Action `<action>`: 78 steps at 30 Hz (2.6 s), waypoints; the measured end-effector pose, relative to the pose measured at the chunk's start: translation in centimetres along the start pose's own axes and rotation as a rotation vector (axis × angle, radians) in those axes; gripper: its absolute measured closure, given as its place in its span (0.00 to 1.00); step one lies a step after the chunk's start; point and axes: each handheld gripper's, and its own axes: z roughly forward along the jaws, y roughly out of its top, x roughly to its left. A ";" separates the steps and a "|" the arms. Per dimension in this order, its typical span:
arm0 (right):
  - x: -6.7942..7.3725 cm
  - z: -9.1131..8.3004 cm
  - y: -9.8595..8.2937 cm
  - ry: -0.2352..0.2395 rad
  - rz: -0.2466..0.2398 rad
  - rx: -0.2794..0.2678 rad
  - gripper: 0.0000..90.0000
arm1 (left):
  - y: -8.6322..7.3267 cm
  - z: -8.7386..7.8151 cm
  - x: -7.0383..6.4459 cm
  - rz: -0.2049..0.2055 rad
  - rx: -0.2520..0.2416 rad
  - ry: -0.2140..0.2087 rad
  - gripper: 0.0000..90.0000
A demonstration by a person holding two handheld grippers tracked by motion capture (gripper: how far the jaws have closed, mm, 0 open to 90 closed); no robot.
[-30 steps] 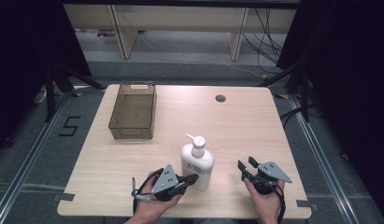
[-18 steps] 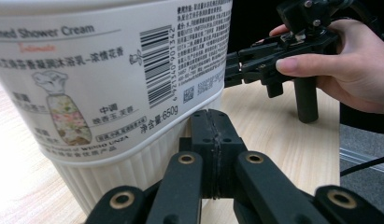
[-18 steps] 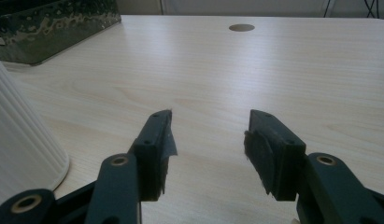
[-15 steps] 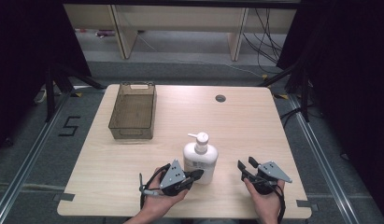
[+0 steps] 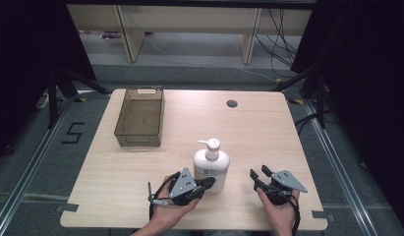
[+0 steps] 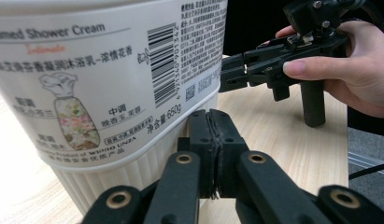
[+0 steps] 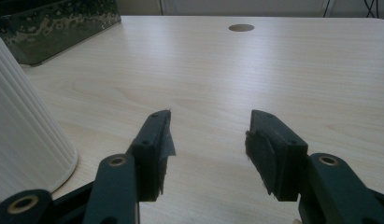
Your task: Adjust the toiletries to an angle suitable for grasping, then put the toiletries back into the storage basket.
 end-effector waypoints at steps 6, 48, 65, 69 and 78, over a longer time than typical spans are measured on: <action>-0.1 -0.1 0.0 0.003 -0.015 0.004 0.53 | 0.2 -1.6 -0.5 -0.001 -0.021 0.008 0.82; -1.1 0.5 0.3 -0.008 -0.014 0.008 0.46 | 1.6 -6.6 -0.4 -0.037 -0.155 0.241 0.40; -1.1 0.7 0.4 -0.013 -0.009 0.006 0.44 | 4.7 -4.3 -2.1 -0.010 -0.209 0.316 0.41; -1.1 0.7 0.4 -0.017 -0.009 0.007 0.43 | 5.6 -3.9 -2.4 -0.010 -0.215 0.331 0.41; -0.9 0.8 0.4 0.008 0.037 0.003 0.43 | 7.2 -2.7 -2.5 -0.011 -0.207 0.363 0.41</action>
